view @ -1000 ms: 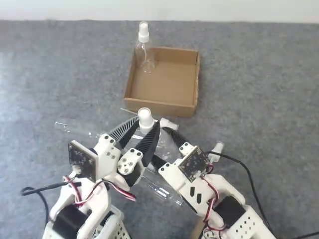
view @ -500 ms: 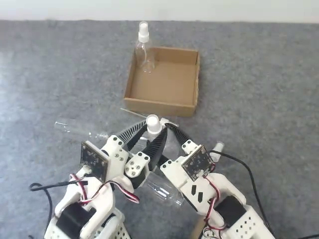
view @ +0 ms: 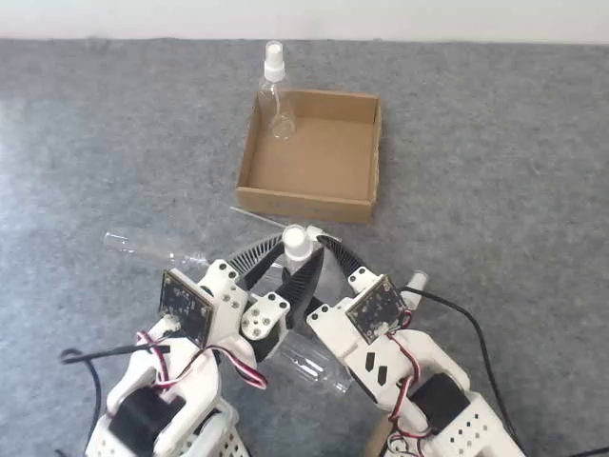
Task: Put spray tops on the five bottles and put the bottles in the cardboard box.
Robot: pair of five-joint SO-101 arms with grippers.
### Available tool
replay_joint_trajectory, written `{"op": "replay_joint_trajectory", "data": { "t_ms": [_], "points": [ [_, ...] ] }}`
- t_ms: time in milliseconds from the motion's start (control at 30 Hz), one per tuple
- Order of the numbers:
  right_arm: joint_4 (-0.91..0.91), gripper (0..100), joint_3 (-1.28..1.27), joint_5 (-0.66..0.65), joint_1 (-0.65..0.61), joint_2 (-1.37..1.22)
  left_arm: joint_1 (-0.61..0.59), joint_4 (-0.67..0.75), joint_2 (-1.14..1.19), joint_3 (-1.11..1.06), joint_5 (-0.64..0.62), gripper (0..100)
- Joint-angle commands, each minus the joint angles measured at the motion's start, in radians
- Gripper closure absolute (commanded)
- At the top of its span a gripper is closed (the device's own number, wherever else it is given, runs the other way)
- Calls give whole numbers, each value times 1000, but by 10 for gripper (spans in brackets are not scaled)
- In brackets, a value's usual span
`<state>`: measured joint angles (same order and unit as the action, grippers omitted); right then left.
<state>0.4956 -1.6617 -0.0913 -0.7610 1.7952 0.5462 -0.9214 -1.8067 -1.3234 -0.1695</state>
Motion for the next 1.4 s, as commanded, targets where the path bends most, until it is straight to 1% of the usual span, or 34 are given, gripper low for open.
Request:
{"op": "replay_joint_trajectory", "data": {
  "t_ms": [0, 67, 133, 267, 433, 600, 800, 900, 1033, 1267, 1367],
  "points": [
    [-28, 912, -21, 12, 25, 22, 5, -72, -15, 62, 3, 886],
    [-28, 912, -21, 12, 25, 22, -3, -75, -15, 67, 3, 855],
    [-28, 912, -21, 12, 25, 22, -35, -72, -15, 67, 2, 825],
    [-28, 912, -21, 12, 25, 21, -89, -44, -17, 68, 2, 800],
    [-27, 912, -21, 12, 25, 21, -109, -68, -17, 116, 2, 800],
    [-27, 913, -21, 12, 25, 21, -155, -101, -17, 176, 2, 800],
    [-27, 913, -21, 12, 25, 21, -172, -103, -18, 185, 2, 802],
    [-27, 913, -21, 12, 25, 21, -232, -103, -18, 196, -5, 804],
    [-27, 913, -21, 12, 25, 21, -310, -97, -20, 199, -81, 803],
    [-25, 913, -21, 12, 25, 19, -356, -94, -20, 199, -91, 804],
    [-25, 913, -21, 12, 25, 19, -368, -71, -18, 182, -91, 805]
  ]
}}
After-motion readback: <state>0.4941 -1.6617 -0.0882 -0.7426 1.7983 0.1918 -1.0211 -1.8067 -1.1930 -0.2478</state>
